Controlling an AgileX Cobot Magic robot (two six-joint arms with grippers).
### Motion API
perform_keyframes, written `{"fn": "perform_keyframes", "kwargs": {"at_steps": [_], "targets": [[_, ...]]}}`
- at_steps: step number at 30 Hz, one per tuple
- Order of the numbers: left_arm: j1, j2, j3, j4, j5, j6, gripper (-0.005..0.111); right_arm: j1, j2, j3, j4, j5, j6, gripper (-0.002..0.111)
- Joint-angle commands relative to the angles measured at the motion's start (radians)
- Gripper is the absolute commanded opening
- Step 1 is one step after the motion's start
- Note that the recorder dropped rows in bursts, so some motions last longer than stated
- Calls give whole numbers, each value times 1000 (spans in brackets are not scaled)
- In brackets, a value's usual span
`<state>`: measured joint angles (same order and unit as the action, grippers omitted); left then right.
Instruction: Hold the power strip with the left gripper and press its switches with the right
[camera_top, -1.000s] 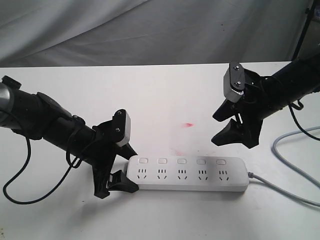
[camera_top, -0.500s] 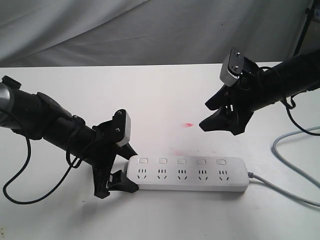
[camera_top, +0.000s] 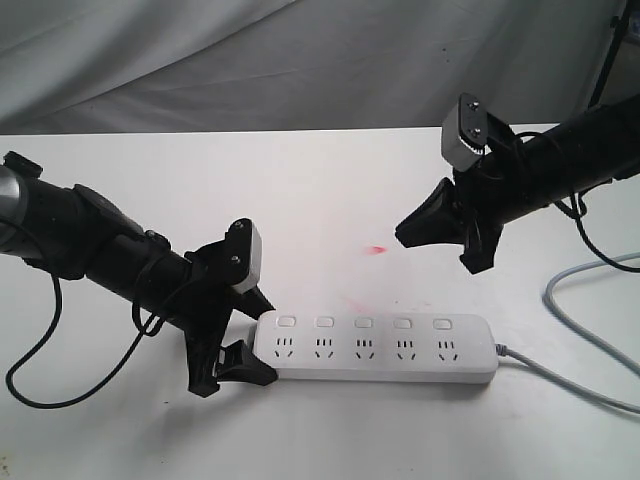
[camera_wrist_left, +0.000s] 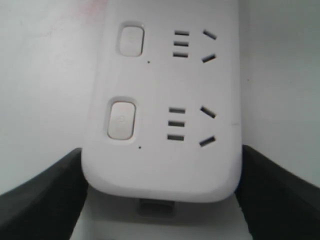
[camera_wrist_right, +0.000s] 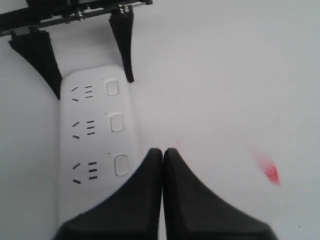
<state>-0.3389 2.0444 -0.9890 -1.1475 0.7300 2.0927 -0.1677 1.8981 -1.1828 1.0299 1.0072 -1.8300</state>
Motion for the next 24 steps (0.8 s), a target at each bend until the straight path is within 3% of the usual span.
{"fn": "perform_keyframes", "kwargs": {"at_steps": [1,11,19,24], "targets": [[-3,1,-6,-2,-24,1,0,-4,-8,-7,50,84,-34,0],[-3,1,-6,-2,-24,1,0,-11,-109,-5,112,86,22,0],[-3,1,-6,-2,-24,1,0,-13,-419,-5,112,-12,75,0],[-3,1,-6,-2,-24,1,0,-13,-631,19,112,-201,222,0]]}}
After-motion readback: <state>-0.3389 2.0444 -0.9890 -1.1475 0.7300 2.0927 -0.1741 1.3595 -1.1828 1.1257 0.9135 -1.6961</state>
